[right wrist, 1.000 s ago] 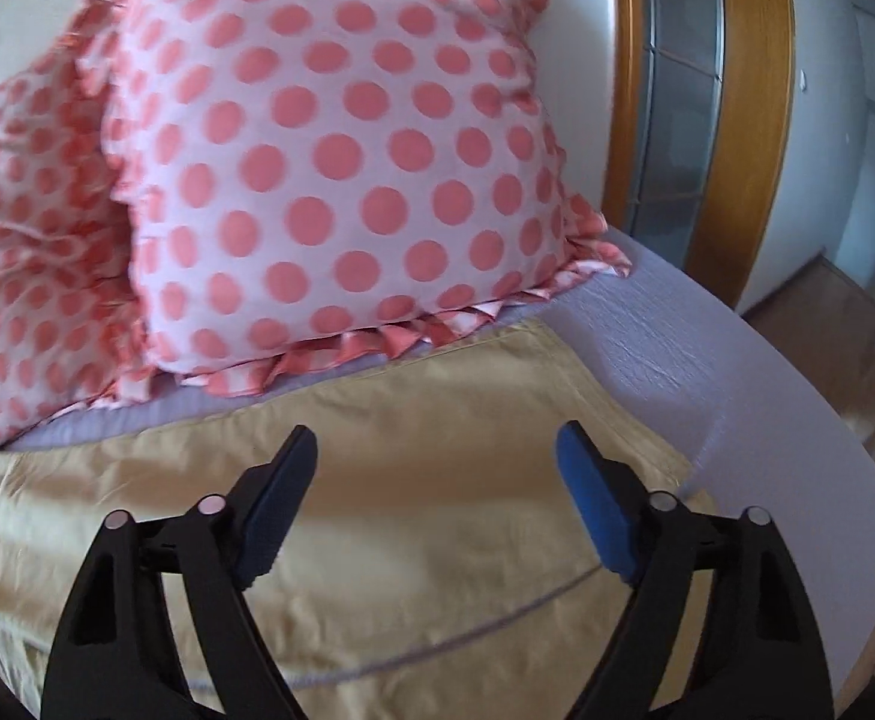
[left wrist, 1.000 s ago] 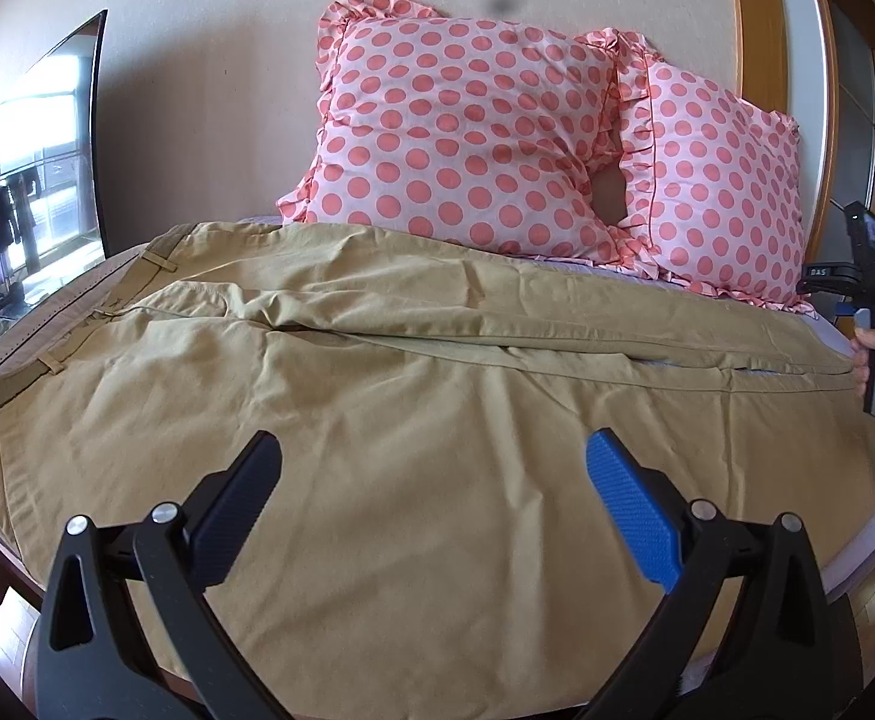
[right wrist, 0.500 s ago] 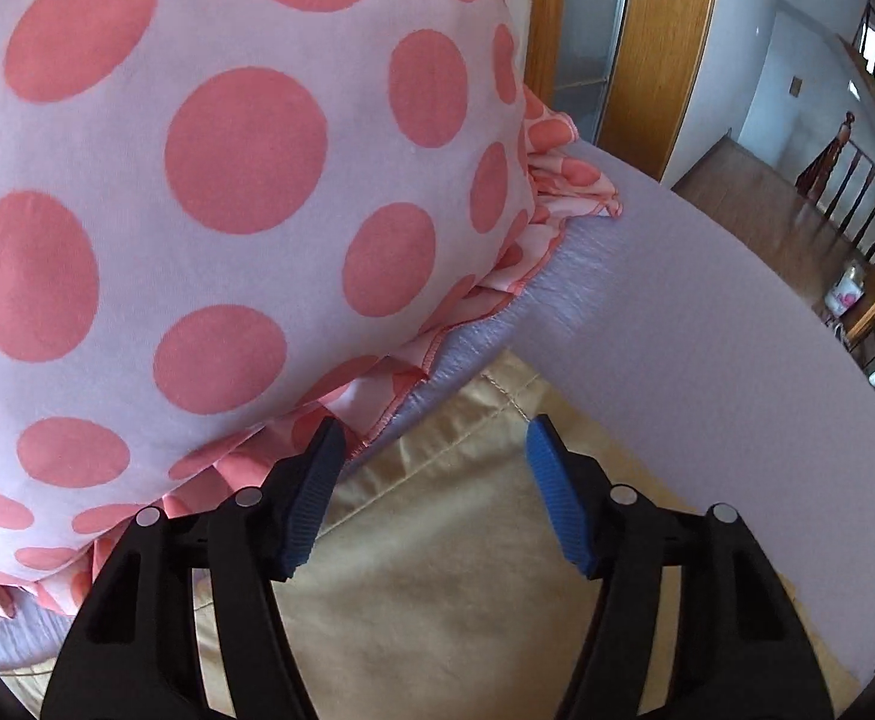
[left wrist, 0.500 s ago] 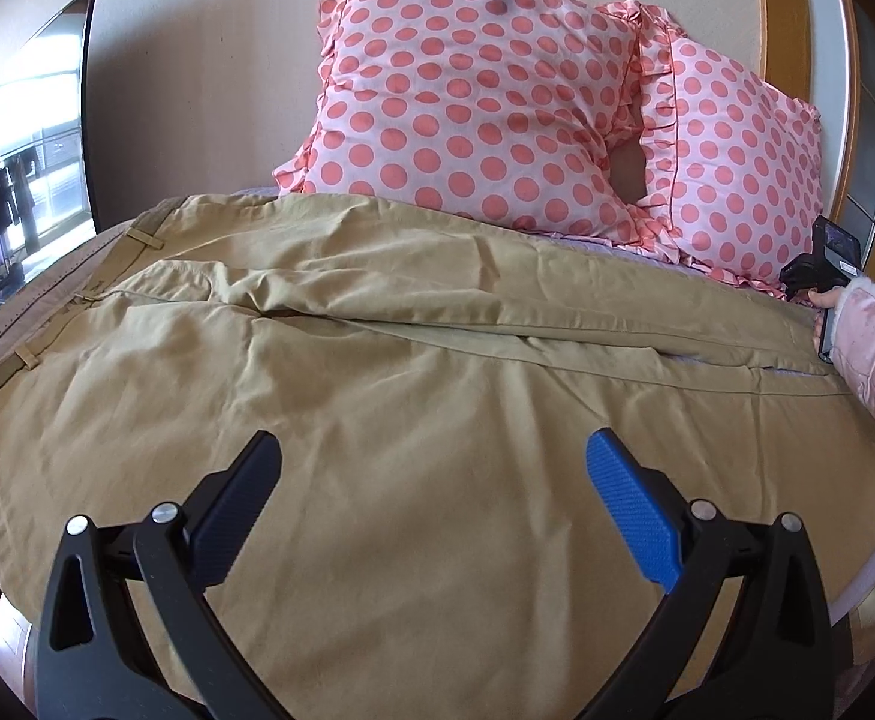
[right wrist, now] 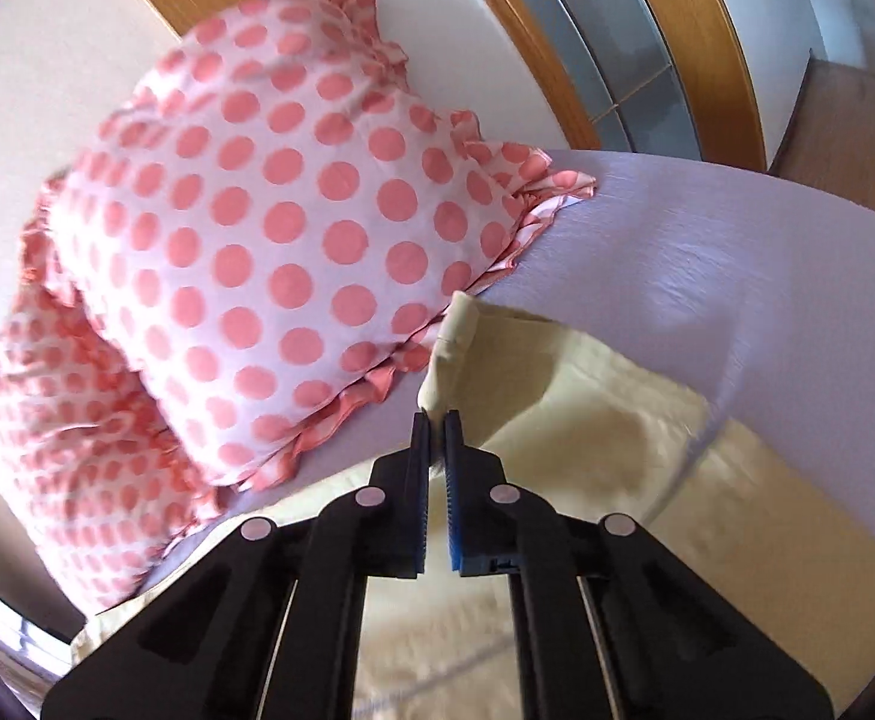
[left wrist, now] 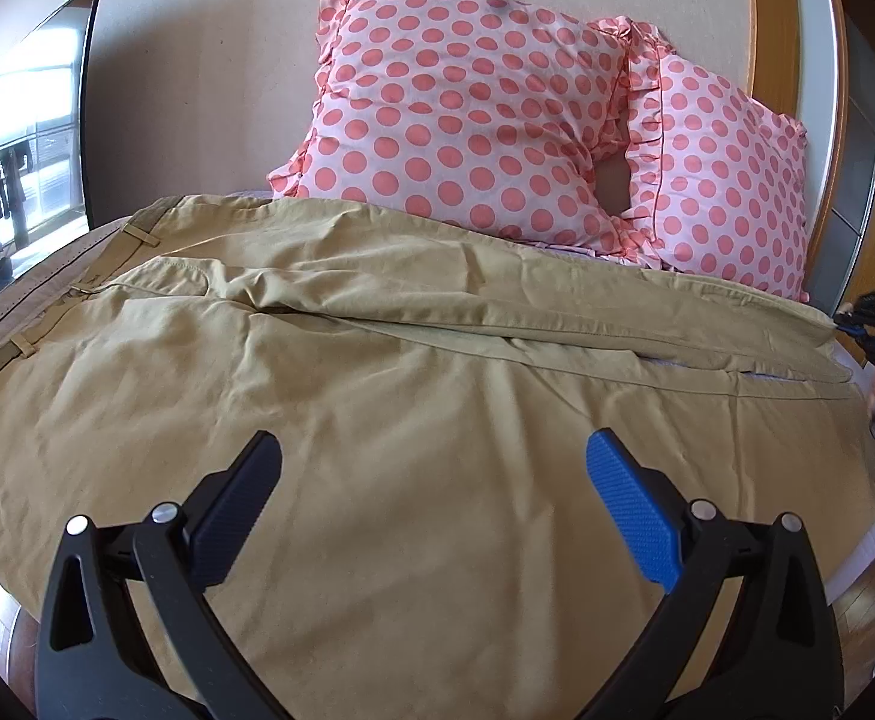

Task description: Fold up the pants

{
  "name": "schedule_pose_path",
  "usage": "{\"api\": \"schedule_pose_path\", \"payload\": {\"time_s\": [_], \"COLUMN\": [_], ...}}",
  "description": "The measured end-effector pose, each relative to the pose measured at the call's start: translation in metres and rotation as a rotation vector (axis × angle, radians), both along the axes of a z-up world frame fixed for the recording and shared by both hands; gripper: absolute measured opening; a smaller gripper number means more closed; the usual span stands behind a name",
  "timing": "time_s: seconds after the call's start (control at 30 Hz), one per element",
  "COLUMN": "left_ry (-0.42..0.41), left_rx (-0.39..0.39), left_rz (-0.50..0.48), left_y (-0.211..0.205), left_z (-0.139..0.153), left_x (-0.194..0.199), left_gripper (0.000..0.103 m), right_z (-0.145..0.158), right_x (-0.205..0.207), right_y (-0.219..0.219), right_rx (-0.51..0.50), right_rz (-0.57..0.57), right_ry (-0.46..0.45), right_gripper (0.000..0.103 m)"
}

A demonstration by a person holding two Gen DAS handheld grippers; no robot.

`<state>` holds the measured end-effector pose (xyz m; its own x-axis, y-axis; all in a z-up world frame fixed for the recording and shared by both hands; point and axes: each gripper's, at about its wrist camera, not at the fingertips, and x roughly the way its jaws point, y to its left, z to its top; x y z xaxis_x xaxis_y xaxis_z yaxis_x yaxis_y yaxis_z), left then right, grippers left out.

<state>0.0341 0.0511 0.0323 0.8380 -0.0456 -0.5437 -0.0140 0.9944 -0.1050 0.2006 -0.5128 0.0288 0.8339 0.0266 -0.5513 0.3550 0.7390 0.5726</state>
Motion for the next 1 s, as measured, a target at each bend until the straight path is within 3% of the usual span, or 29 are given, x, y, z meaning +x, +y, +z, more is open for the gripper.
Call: {"api": "schedule_pose_path", "payload": {"time_s": [0.07, 0.17, 0.33, 0.4, 0.47, 0.57, 0.63, 0.67, 0.7, 0.8, 0.9, 1.0], "left_ry": [-0.010, -0.029, -0.022, -0.017, -0.009, -0.010, -0.027, -0.037, -0.049, -0.067, -0.052, -0.008], "left_rx": [-0.009, -0.001, -0.011, -0.034, -0.058, -0.096, -0.145, -0.180, -0.218, -0.309, -0.357, -0.399], "left_rz": [-0.001, -0.002, 0.003, 0.003, -0.006, -0.036, -0.066, -0.080, -0.096, -0.096, -0.057, -0.039], "left_y": [0.000, -0.003, -0.003, 0.002, 0.007, 0.013, 0.017, 0.020, 0.024, 0.041, 0.064, 0.083], "left_z": [0.002, 0.008, 0.013, 0.013, 0.013, 0.015, 0.016, 0.018, 0.019, 0.030, 0.046, 0.058], "left_x": [0.000, 0.004, 0.009, 0.008, 0.007, 0.007, 0.006, 0.006, 0.007, 0.014, 0.037, 0.077], "left_gripper": [0.101, 0.101, 0.101, 0.101, 0.101, 0.101, 0.101, 0.101, 0.101, 0.101, 0.101, 0.101], "right_z": [-0.003, -0.013, -0.029, -0.029, -0.030, -0.033, -0.035, -0.037, -0.041, -0.039, -0.020, -0.012], "right_x": [-0.045, -0.090, -0.097, -0.096, -0.092, -0.079, -0.069, -0.064, -0.059, -0.078, -0.119, -0.141], "right_y": [0.005, 0.012, 0.005, 0.006, 0.006, 0.004, 0.005, 0.004, 0.002, -0.005, -0.011, -0.016], "right_rx": [0.038, 0.104, 0.244, 0.243, 0.254, 0.256, 0.241, 0.248, 0.273, 0.354, 0.309, 0.278], "right_rz": [-0.007, -0.017, -0.031, -0.025, -0.026, -0.049, -0.060, -0.047, -0.023, 0.011, 0.015, 0.021], "right_ry": [-0.011, 0.057, 0.126, 0.116, 0.103, 0.096, 0.089, 0.079, 0.062, -0.078, -0.233, -0.264], "right_gripper": [0.005, 0.006, 0.022, 0.038, 0.044, 0.045, 0.043, 0.027, 0.002, 0.002, 0.002, 0.002]}}
